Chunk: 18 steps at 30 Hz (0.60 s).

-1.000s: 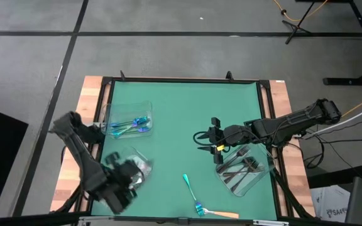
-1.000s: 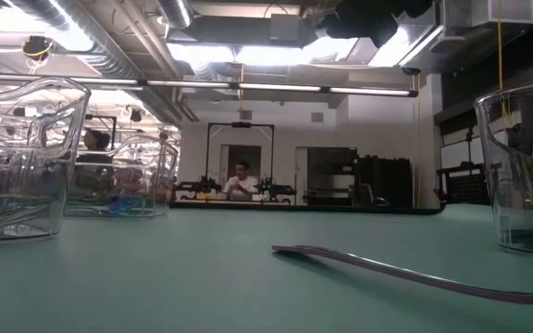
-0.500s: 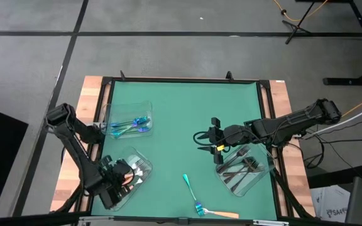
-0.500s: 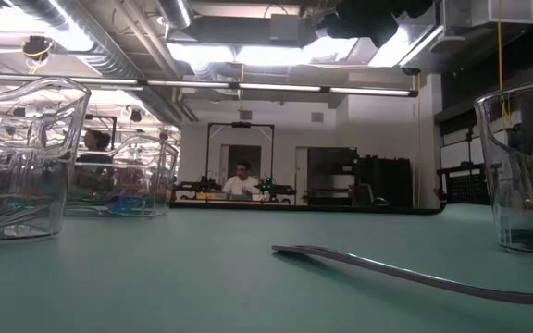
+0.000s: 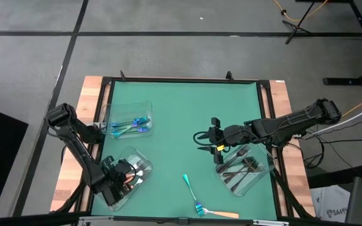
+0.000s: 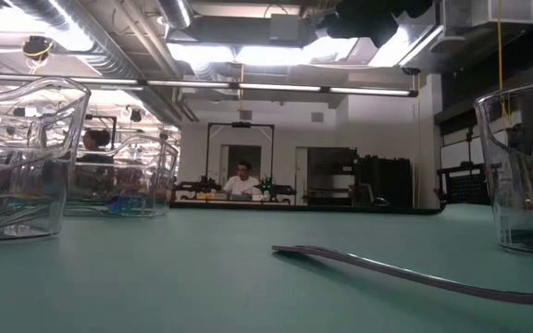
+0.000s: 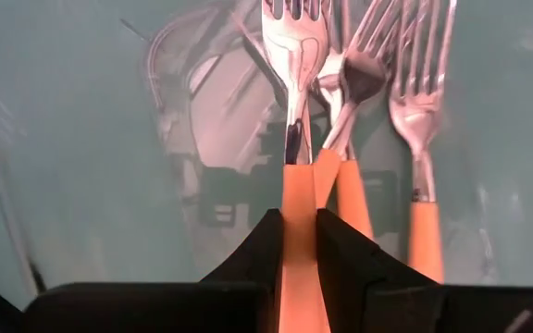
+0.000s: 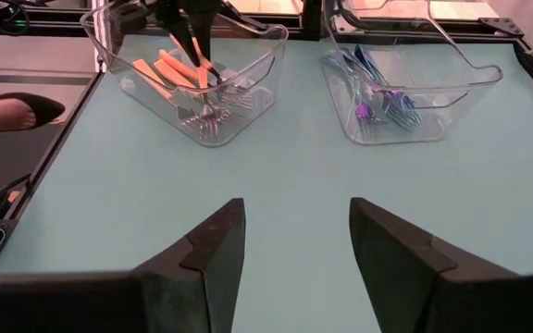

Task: Sort silverware by color (type)
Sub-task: Put the left yellow fork into the bottom transparent bin

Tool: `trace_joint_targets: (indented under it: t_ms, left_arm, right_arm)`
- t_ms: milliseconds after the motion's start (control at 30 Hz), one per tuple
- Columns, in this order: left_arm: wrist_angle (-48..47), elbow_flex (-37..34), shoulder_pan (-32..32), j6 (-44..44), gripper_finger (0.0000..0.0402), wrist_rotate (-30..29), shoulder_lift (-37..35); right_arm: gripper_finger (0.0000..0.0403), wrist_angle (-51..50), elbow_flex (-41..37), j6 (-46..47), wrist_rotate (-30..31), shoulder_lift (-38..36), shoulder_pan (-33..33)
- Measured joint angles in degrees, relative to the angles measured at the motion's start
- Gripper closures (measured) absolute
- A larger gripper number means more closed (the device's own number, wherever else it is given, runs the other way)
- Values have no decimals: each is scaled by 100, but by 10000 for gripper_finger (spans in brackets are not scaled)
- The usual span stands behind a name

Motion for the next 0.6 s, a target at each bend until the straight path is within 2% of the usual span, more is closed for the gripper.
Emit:
trace_joint_targets:
  t_ms: [333,600]
  left_arm:
    - [368,-397,0,1,359,442,0]
    - [379,-399,2,-2,316,463,0]
  right_arm:
    - [217,0,0,-2,1,1,-2]
    - [217,2,0,-2,-1,1,-2]
